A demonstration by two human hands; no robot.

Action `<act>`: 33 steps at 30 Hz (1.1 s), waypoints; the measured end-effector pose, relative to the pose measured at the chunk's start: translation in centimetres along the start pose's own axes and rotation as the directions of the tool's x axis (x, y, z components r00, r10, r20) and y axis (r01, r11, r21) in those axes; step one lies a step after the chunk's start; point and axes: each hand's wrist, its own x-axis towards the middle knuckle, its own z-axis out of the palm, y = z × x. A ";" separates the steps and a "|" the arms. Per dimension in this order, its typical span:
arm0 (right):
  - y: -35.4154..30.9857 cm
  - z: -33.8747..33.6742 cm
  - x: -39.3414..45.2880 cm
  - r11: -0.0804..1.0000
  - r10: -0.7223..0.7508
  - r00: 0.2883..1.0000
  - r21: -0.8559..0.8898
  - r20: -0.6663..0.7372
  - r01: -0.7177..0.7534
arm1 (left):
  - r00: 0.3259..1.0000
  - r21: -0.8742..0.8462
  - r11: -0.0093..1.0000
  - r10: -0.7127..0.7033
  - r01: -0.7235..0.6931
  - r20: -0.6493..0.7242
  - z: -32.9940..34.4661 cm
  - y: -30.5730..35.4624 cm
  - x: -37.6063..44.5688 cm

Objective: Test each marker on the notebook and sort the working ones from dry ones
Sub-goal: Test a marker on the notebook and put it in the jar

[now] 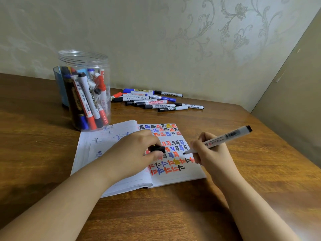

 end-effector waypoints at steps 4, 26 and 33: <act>-2.5 0.7 1.6 0.992 0.025 0.996 0.125 0.090 -0.037 | 0.999 -0.046 0.998 -0.034 0.033 -0.026 -0.7 0.2 0.1; -0.7 2.2 1.4 0.875 0.027 0.974 0.466 0.223 -0.131 | 0.995 -0.146 0.988 -0.053 0.040 -0.088 -0.1 0.4 0.1; -0.7 2.0 1.4 0.862 0.012 0.972 0.490 0.236 -0.129 | 0.995 -0.141 0.990 -0.026 0.012 -0.098 -0.1 0.6 0.0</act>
